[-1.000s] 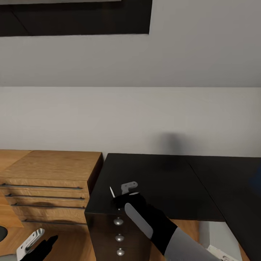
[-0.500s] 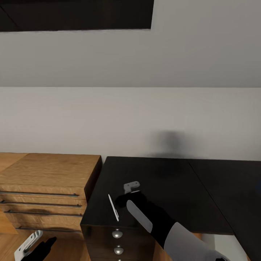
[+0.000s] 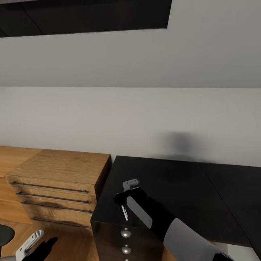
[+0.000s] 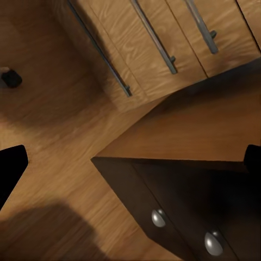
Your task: In the bedroom, organize the workspace by keeping the computer under the desk, ensuring the monitor is on the desk, placing the keyboard on the desk next to the monitor, placing the mouse on the desk next to the keyboard, moving the folder from the swivel chair onto the desk next to the mouse, stacking the notebook on top of the folder with the pen on top of the notebook, and positioning the swivel chair next to the desk.
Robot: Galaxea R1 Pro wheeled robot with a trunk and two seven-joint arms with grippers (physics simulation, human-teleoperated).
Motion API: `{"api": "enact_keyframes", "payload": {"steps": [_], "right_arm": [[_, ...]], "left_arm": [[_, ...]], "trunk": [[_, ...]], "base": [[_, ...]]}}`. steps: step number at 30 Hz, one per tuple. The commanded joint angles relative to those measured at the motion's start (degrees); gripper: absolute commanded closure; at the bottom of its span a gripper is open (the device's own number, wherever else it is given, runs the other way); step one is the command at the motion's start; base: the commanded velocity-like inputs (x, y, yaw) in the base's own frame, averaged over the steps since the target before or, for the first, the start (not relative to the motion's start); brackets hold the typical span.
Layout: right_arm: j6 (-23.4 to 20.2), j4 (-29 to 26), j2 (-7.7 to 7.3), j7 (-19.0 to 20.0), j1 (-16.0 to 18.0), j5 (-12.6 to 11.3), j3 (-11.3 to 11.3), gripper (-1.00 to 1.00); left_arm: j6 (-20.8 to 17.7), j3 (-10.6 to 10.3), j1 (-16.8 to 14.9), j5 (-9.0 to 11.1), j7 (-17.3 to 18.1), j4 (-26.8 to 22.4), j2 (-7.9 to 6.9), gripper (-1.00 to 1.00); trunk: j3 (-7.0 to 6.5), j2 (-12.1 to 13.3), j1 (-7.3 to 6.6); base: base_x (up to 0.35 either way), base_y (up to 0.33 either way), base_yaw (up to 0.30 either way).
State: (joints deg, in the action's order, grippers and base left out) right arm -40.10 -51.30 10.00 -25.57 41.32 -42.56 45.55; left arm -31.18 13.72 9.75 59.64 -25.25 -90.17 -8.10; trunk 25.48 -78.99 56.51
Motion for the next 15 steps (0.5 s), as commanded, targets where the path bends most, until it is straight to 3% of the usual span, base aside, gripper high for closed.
{"api": "enact_keyframes", "payload": {"steps": [1, 8, 15], "right_arm": [[-0.05, -0.04, 0.00, -0.57, 0.09, -0.59, 0.15, -1.00], [-0.16, 0.09, 0.00, -0.57, 0.34, -0.61, 0.03, -1.00], [-1.91, 6.40, 0.00, 0.89, 4.91, -0.96, -0.09, -1.00]], "left_arm": [[-0.14, 0.01, 0.00, 0.64, -0.49, -0.11, -0.02, -1.00], [-0.35, -0.04, 0.00, 0.87, -0.50, -0.10, -0.03, -1.00], [-0.44, -0.30, 0.00, 0.80, -0.50, -0.10, 0.01, -1.00]], "trunk": [[0.24, -0.45, 0.23], [1.49, -3.26, 1.77], [2.74, -6.07, 3.30]], "base": [[0.000, 0.000, 0.209], [0.000, 0.000, 0.080], [0.000, 0.000, 0.010]]}}
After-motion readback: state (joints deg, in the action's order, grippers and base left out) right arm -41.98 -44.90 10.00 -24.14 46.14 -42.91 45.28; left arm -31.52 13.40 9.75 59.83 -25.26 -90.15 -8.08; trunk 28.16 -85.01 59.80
